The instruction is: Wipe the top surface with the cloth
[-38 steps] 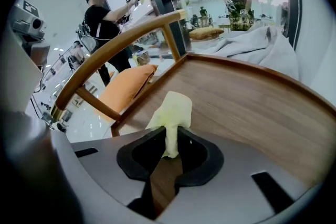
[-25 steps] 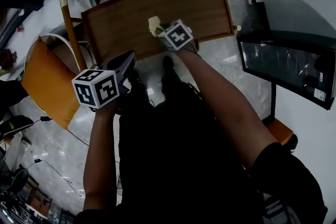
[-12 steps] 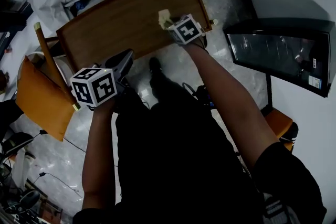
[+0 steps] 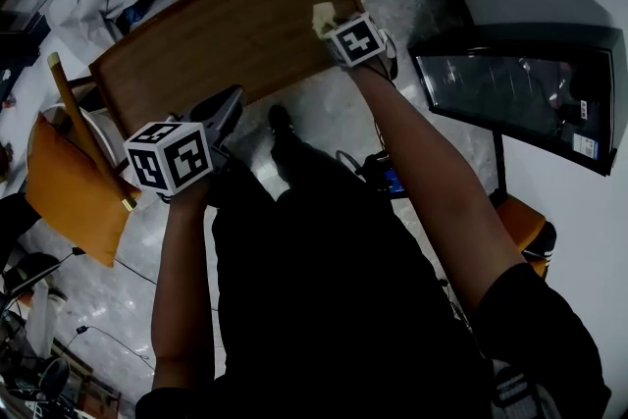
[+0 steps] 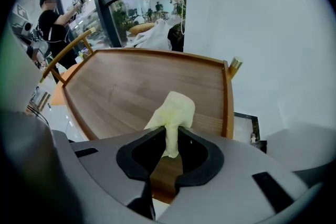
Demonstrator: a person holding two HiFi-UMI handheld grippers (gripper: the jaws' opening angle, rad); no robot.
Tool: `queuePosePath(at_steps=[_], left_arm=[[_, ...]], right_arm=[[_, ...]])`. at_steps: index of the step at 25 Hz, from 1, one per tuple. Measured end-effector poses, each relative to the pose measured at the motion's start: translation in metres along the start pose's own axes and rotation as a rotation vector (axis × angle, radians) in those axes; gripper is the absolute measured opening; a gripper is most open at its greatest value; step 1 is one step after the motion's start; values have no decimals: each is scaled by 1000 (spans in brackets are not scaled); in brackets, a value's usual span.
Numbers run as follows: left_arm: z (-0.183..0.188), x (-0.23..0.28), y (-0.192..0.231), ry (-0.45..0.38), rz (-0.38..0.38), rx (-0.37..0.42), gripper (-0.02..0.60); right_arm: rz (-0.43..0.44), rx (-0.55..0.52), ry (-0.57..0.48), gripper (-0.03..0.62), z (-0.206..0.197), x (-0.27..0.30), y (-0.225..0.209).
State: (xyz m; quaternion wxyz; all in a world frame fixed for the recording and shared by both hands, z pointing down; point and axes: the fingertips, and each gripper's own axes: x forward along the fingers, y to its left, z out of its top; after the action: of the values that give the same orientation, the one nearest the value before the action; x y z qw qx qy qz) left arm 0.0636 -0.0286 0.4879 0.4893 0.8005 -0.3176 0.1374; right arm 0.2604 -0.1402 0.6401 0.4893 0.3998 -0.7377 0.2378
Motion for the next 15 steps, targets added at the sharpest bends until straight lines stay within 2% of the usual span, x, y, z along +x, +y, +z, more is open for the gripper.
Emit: queuePosePath(at_steps=[6, 9, 12, 15], left_arm=[[3, -3, -7, -18, 3, -4, 12], [3, -13, -10, -28, 12, -1, 12], [4, -31, -7, -48, 27, 5, 12], [-2, -59, 3, -72, 45, 3, 12]], right_arm=[[-28, 26, 55, 74, -10, -4, -17], [-32, 56, 10, 75, -9, -5, -22], [-59, 73, 12, 74, -11, -7, -23], [-51, 74, -21, 74, 6, -12, -6]])
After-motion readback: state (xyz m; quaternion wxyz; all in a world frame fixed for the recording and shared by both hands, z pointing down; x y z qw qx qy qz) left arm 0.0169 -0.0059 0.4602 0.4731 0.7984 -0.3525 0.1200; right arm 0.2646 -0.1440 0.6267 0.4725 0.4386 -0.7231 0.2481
